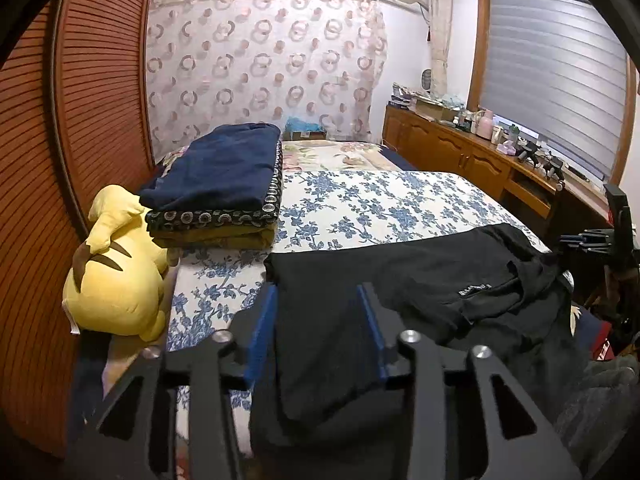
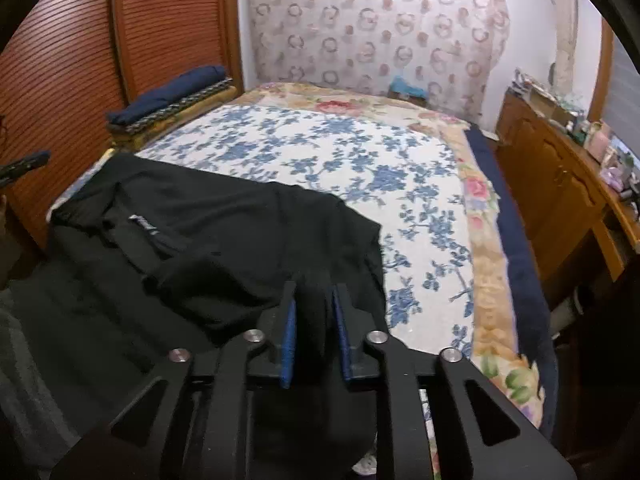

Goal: Fold small clothes

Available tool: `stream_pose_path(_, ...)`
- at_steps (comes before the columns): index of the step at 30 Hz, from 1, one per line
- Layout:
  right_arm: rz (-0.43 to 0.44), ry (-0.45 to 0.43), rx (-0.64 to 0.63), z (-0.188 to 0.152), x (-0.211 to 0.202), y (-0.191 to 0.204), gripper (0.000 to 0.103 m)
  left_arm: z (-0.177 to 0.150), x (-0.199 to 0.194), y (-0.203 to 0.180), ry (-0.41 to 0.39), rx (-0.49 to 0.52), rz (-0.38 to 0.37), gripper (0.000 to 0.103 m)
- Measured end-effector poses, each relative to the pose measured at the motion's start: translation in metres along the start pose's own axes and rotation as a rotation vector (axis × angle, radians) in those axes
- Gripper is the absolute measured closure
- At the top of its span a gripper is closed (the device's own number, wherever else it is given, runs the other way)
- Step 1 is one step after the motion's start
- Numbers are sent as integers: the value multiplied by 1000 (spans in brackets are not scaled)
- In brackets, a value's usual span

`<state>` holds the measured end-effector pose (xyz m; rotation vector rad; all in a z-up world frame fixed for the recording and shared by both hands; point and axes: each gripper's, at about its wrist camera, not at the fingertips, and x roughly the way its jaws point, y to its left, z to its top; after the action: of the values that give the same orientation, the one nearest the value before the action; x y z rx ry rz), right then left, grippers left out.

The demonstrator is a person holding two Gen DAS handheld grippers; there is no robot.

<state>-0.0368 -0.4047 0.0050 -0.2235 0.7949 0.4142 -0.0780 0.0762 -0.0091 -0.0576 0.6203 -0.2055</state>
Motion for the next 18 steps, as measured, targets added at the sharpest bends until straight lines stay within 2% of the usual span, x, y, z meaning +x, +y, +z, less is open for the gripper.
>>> stream_pose_path(1, -3, -8, 5, 1, 0, -2, 81, 1, 5, 2, 6, -6, 0, 52)
stream_pose_path(2, 0, -19, 9, 3, 0, -3, 72, 2, 11, 4, 13, -10, -3, 49)
stream_pose_path(4, -22, -37, 0, 8, 1, -4, 62, 7, 25, 6, 28, -1, 0, 49)
stream_pose_path(5, -27, -41, -5, 11, 3, -5, 60, 9, 31, 6, 32, 7, 7, 49)
stream_pose_path(9, -26, -40, -19, 20, 20, -9, 59, 15, 49, 8, 30, 26, 80, 49)
stream_pose_path(13, -6, -43, -32, 27, 45, -12, 57, 18, 66, 13, 40, 20, 79, 49)
stream_pose_path(15, -10, -36, -39, 30, 59, -11, 53, 19, 77, 15, 57, 26, 74, 49)
stream_pose_path(18, -1, -17, -27, 33, 79, -14, 53, 20, 96, 19, 98, 28, 67, 49)
